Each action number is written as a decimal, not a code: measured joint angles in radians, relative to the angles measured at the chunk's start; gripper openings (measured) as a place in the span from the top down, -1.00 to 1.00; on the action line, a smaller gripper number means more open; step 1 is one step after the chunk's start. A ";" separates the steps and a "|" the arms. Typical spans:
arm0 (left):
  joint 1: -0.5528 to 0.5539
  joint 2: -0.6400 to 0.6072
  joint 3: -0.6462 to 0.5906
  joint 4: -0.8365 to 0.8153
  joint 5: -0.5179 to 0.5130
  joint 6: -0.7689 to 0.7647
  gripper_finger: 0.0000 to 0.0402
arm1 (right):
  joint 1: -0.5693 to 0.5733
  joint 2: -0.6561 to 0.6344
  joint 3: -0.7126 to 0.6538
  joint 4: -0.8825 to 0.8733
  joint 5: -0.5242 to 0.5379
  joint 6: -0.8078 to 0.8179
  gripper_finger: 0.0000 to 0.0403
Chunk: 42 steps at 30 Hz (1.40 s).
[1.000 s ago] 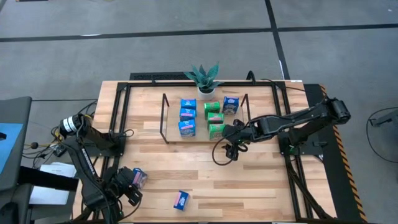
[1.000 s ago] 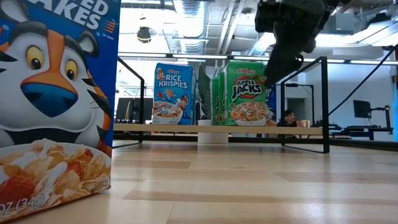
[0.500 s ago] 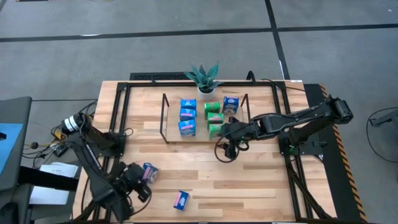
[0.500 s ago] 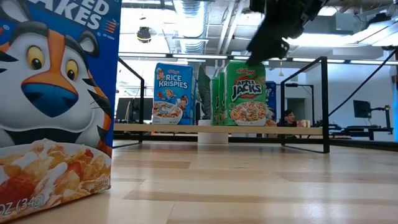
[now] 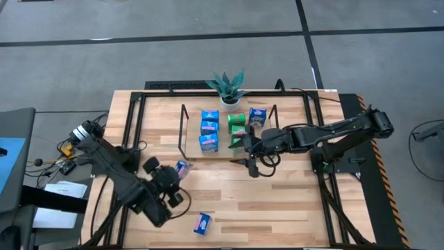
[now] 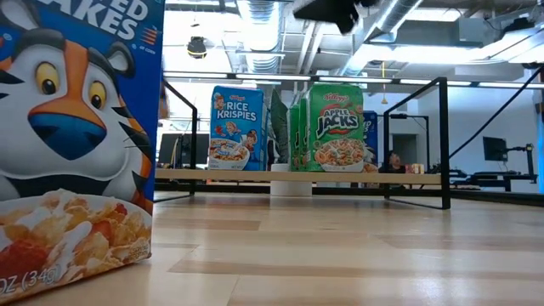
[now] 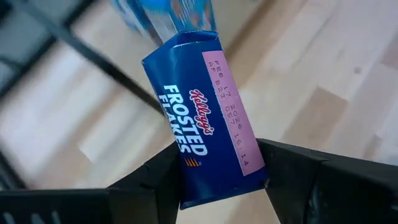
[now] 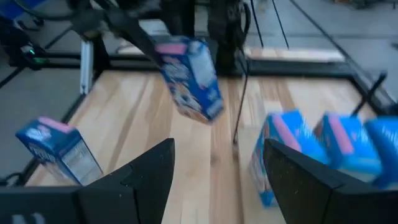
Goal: Stack cereal on shelf
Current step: Put the left blue cereal box on the shelf aligned with the other blue cereal box
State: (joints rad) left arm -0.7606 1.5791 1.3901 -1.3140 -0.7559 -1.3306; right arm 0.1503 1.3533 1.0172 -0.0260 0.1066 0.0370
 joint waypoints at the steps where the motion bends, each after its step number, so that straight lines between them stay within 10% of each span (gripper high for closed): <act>1: 0.019 -0.005 0.013 0.000 -0.015 0.049 0.14 | -0.003 0.000 0.016 -0.004 -0.011 -0.008 -0.34; 20: 0.350 -0.049 0.192 0.447 0.114 1.069 0.14 | -0.054 0.000 0.281 -0.218 -0.075 -0.127 -0.86; 42: 0.511 -0.049 0.192 0.639 0.306 1.301 0.14 | -0.069 0.025 0.286 -0.239 -0.078 -0.117 -0.77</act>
State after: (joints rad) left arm -0.2497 1.5303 1.5822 -0.6746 -0.4503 -0.0296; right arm 0.0814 1.3783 1.3035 -0.2653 0.0285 -0.0804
